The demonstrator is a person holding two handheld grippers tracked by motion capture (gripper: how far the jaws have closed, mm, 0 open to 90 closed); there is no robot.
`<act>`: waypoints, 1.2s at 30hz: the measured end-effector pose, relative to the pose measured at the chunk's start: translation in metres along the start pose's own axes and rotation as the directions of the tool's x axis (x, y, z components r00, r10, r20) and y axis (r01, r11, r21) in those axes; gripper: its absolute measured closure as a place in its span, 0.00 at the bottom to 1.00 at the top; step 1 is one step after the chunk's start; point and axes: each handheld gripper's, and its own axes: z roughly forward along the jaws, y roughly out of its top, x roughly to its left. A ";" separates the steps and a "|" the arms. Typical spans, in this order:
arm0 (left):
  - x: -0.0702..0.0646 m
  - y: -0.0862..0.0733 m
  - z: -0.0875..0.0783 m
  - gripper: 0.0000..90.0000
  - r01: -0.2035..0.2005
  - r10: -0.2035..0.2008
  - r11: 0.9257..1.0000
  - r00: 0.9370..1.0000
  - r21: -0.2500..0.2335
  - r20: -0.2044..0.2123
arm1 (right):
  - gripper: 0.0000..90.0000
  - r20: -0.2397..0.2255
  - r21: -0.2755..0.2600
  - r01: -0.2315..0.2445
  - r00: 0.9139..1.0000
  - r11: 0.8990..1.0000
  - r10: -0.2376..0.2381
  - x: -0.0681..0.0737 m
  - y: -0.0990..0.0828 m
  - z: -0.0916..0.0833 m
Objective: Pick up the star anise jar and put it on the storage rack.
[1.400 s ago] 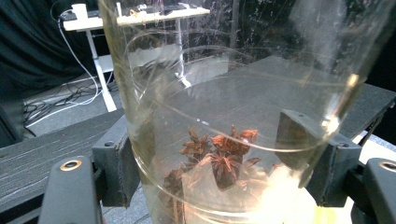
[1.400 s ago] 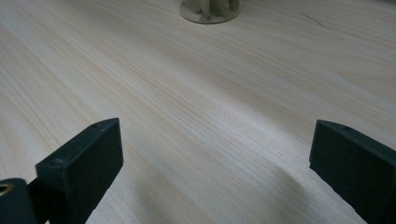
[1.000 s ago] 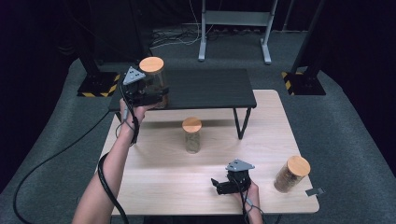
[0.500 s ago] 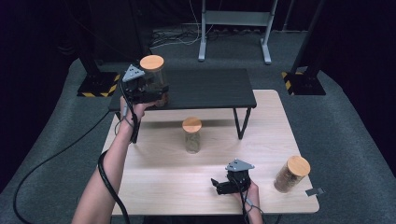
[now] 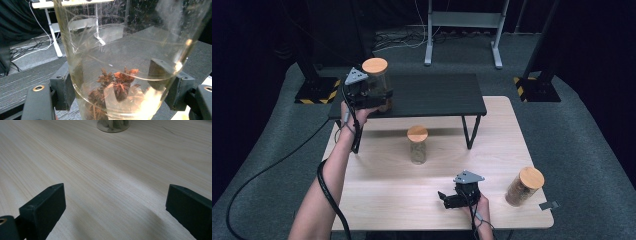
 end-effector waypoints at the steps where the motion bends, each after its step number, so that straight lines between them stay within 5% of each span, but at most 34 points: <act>1: 0.000 0.000 0.000 0.27 0.000 0.000 1.000 1.000 0.000 -0.001 | 0.02 0.000 0.000 0.000 1.000 1.000 0.000 0.000 0.000 0.000; 18: -0.001 0.001 -0.001 0.27 -0.004 0.004 1.000 1.000 0.008 -0.013 | 0.02 0.002 0.000 0.002 1.000 1.000 -0.002 0.000 0.000 0.000; 28: -0.002 0.010 -0.009 0.04 -0.023 0.024 0.993 1.000 0.118 -0.005 | 0.02 -0.005 0.000 0.002 1.000 1.000 -0.002 0.000 0.000 0.000; 32: -0.007 0.009 -0.018 0.00 -0.072 0.075 0.980 0.997 0.185 -0.011 | 0.02 -0.003 -0.003 0.002 1.000 1.000 -0.002 0.000 0.000 0.000; 36: -0.012 0.001 -0.034 0.00 -0.111 0.110 0.979 0.994 0.172 0.016 | 0.02 -0.003 0.002 0.004 1.000 1.000 -0.004 0.000 0.000 0.000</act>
